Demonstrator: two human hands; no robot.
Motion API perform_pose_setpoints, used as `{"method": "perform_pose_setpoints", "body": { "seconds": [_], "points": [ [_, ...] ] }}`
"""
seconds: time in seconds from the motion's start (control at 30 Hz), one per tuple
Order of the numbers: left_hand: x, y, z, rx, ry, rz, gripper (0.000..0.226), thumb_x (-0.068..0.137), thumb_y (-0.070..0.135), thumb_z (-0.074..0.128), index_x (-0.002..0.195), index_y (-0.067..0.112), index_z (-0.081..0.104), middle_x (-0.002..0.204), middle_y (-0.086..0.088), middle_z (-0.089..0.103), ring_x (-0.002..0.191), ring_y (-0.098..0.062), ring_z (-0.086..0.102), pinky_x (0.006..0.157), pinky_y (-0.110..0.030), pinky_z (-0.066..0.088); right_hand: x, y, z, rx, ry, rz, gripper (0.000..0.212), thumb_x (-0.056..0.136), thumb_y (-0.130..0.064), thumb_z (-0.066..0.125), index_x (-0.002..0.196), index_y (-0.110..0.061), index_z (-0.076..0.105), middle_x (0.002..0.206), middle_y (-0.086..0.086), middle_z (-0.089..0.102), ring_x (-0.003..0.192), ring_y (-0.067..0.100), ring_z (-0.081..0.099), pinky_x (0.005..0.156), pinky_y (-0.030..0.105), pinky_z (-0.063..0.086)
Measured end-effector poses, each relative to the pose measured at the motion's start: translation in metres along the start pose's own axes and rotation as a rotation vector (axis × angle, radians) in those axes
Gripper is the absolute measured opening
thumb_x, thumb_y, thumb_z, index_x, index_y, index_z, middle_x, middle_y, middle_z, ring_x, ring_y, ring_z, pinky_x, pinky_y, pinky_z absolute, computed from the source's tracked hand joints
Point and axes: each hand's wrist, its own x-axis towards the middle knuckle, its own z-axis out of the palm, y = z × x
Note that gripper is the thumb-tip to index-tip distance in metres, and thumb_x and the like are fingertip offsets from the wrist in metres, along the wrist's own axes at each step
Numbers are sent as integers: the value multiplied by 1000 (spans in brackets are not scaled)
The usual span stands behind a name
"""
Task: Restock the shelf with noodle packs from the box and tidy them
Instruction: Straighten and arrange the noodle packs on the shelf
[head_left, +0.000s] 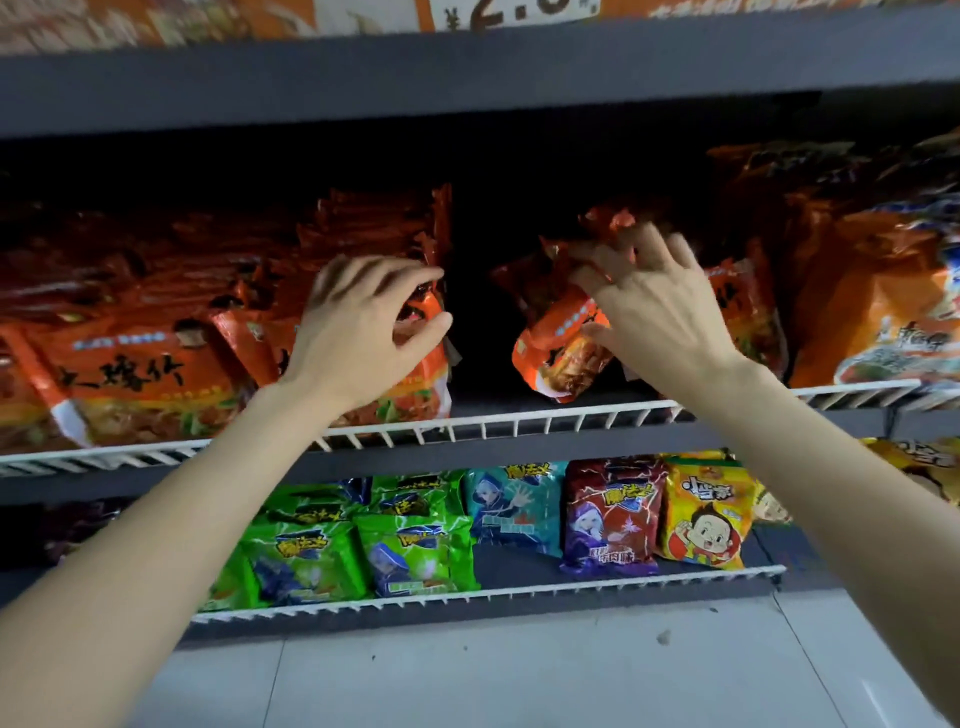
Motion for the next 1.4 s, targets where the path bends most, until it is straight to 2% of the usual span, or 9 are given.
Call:
{"method": "perform_pose_setpoints", "body": {
  "seconds": [0.13, 0.27, 0.53, 0.7, 0.93, 1.1, 1.2, 1.27, 1.4],
  "points": [
    [-1, -1, 1, 35, -95, -24, 55, 88, 57, 42, 135, 29, 45, 135, -2, 52, 125, -27, 43, 106, -43, 28, -8, -8, -6, 97, -75, -67, 51, 66, -1, 77, 111, -18, 62, 115, 9, 62, 54, 26, 59, 36, 25, 39],
    [1, 1, 1, 26, -119, -54, 53, 88, 48, 54, 136, 28, 43, 138, -3, 49, 128, -28, 39, 106, -44, 26, -1, -16, -15, 220, -45, -51, 33, 76, -2, 73, 105, -13, 63, 116, 21, 56, 43, 28, 50, 34, 25, 38],
    [4, -1, 11, 44, -12, -15, 47, 85, 48, 51, 126, 25, 52, 125, -3, 58, 118, -28, 48, 98, -43, 35, 53, -28, 34, 464, 254, 408, 33, 86, -12, 65, 117, -3, 60, 128, 32, 46, 68, 43, 64, 50, 38, 51],
    [6, -6, 17, 32, 19, 4, 53, 82, 53, 41, 127, 26, 51, 122, -1, 60, 116, -27, 50, 98, -43, 36, 93, -42, 77, 482, 122, 511, 45, 95, -22, 54, 137, -8, 44, 149, 29, 23, 98, 46, 61, 65, 40, 49],
    [3, -11, 21, 11, 86, 32, 53, 82, 55, 37, 124, 27, 53, 117, 1, 62, 112, -24, 54, 95, -41, 39, 122, -41, 118, 291, -30, 531, 56, 93, -3, 44, 144, -20, 30, 151, 21, 20, 109, 36, 57, 61, 34, 39],
    [7, -11, 24, 17, 101, 39, 51, 82, 53, 38, 122, 28, 53, 115, 3, 61, 111, -23, 52, 93, -40, 39, 129, -38, 128, 408, -72, 343, 39, 100, -16, 35, 139, -17, 38, 155, 11, 12, 99, 25, 52, 72, 36, 45],
    [8, -10, 26, 49, 124, 50, 48, 81, 51, 41, 121, 27, 54, 113, 2, 61, 109, -24, 52, 91, -39, 39, 127, -34, 143, 186, -215, 167, 53, 100, -35, 37, 148, -17, 26, 157, 10, 13, 143, 29, 19, 116, 45, 18],
    [8, -11, 28, 77, 139, 55, 48, 81, 50, 41, 120, 26, 55, 112, 1, 62, 108, -25, 53, 90, -39, 38, 128, -34, 144, 75, -221, 95, 62, 99, -44, 34, 151, -16, 16, 160, 8, 4, 147, 27, 1, 118, 49, 3],
    [8, -11, 29, 85, 164, 57, 47, 81, 49, 41, 119, 25, 56, 111, 1, 62, 107, -25, 54, 89, -39, 40, 137, -42, 138, 61, -193, -40, 61, 98, -40, 40, 147, -7, 22, 157, 13, 15, 147, 30, 4, 119, 49, 4]
  ]
}}
